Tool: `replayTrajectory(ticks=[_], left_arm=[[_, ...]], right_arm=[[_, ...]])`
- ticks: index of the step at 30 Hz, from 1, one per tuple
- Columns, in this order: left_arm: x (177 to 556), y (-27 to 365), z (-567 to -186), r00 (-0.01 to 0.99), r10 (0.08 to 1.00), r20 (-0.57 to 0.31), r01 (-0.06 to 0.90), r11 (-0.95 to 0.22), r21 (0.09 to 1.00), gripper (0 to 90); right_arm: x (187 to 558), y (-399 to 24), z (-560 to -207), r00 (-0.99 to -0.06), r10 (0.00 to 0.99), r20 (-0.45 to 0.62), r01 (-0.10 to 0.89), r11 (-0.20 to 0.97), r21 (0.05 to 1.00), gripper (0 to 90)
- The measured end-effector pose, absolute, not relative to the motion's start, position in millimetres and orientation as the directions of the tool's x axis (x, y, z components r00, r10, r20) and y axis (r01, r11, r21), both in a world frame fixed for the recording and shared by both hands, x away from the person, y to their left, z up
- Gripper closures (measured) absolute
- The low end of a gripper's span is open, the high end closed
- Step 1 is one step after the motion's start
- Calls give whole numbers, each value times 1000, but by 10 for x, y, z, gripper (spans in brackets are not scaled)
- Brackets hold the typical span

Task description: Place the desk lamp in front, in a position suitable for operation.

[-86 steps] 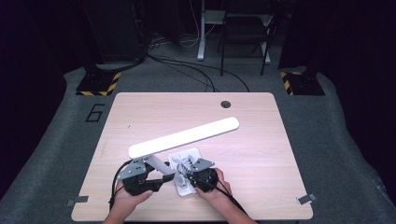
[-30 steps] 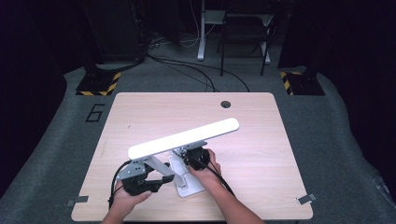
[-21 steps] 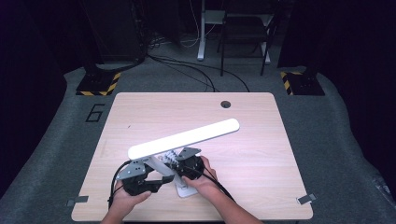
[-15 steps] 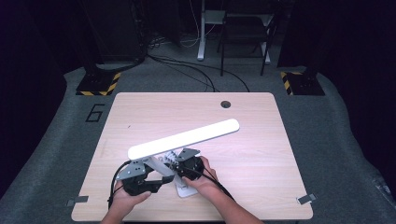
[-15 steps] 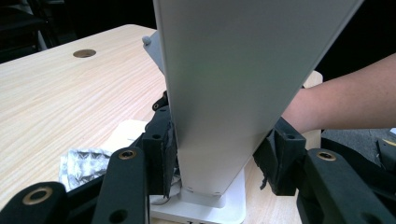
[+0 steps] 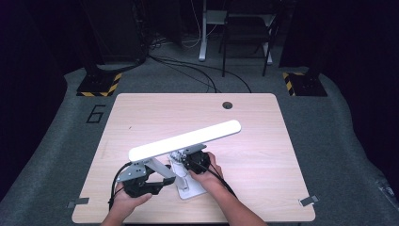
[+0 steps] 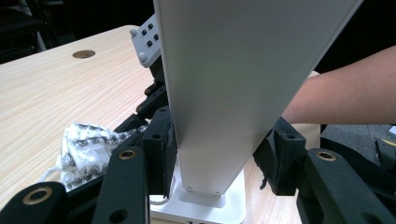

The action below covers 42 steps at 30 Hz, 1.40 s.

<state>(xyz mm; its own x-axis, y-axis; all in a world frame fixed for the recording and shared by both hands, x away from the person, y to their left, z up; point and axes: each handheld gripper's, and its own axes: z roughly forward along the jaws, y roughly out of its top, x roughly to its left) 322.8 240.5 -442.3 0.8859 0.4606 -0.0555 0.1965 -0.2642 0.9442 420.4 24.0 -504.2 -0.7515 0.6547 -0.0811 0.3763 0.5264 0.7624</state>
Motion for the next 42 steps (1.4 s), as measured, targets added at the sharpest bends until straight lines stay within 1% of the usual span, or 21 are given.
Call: replayTrajectory(ticks=[1, 5, 9, 10, 12, 15, 18, 19, 23, 24, 25, 27, 29, 30, 33, 34, 35, 42], left_arm=[[3229, 2407, -4424, 886, 460, -57, 197, -263, 944, 527], [3230, 2413, -4421, 890, 452, -56, 197, -271, 942, 527], [3229, 2401, -4425, 898, 436, -55, 187, -267, 945, 527], [3228, 2399, -4428, 896, 438, -64, 196, -262, 945, 527], [3230, 2402, -4426, 898, 437, -53, 186, -268, 945, 527], [3229, 2401, -4425, 898, 437, -53, 186, -268, 945, 527], [3229, 2401, -4425, 898, 436, -52, 185, -269, 945, 527], [3228, 2401, -4425, 898, 437, -52, 185, -269, 945, 527], [3224, 2405, -4429, 895, 443, -60, 193, -262, 945, 527], [3228, 2409, -4430, 896, 439, -60, 192, -262, 946, 527], [3227, 2410, -4430, 896, 439, -59, 191, -263, 946, 527], [3221, 2404, -4431, 894, 445, -59, 192, -261, 946, 527], [3217, 2407, -4426, 891, 450, -54, 193, -269, 944, 528], [3222, 2408, -4430, 893, 445, -58, 193, -264, 945, 528], [3222, 2410, -4431, 893, 445, -59, 194, -263, 945, 528], [3222, 2410, -4431, 893, 445, -59, 194, -263, 945, 528], [3219, 2408, -4430, 892, 448, -58, 194, -264, 945, 528], [3211, 2400, -4428, 892, 449, -54, 191, -267, 945, 528]], right_arm=[[4225, 234, -5040, -751, 653, -97, 371, 538, 757, 729], [4255, 232, -5033, -737, 669, -97, 383, 532, 755, 727], [4259, 219, -4990, -724, 687, -59, 410, 498, 764, 725], [4250, 221, -4975, -732, 680, -42, 407, 486, 774, 725], [4198, 269, -4942, -759, 651, -24, 380, 472, 795, 725], [4160, 324, -4937, -783, 622, -15, 365, 478, 799, 725], [4116, 418, -4952, -808, 589, -16, 343, 493, 799, 723], [4105, 477, -4975, -819, 572, -31, 333, 518, 788, 721], [4123, 516, -5018, -818, 572, -60, 316, 534, 784, 720], [4141, 519, -5021, -811, 582, -64, 320, 533, 783, 720], [4188, 506, -5013, -791, 608, -64, 346, 531, 773, 721], [4227, 492, -5010, -785, 615, -74, 345, 533, 772, 721], [4287, 457, -5021, -756, 651, -68, 382, 524, 761, 719], [4325, 426, -5024, -750, 660, -42, 401, 504, 765, 719], [4401, 342, -5019, -710, 704, -22, 455, 481, 750, 722], [4401, 342, -5019, -710, 704, -22, 455, 481, 750, 722], [4423, 309, -5037, -699, 713, -57, 450, 501, 739, 721], [4470, 206, -5026, -674, 735, -73, 467, 501, 728, 721]])
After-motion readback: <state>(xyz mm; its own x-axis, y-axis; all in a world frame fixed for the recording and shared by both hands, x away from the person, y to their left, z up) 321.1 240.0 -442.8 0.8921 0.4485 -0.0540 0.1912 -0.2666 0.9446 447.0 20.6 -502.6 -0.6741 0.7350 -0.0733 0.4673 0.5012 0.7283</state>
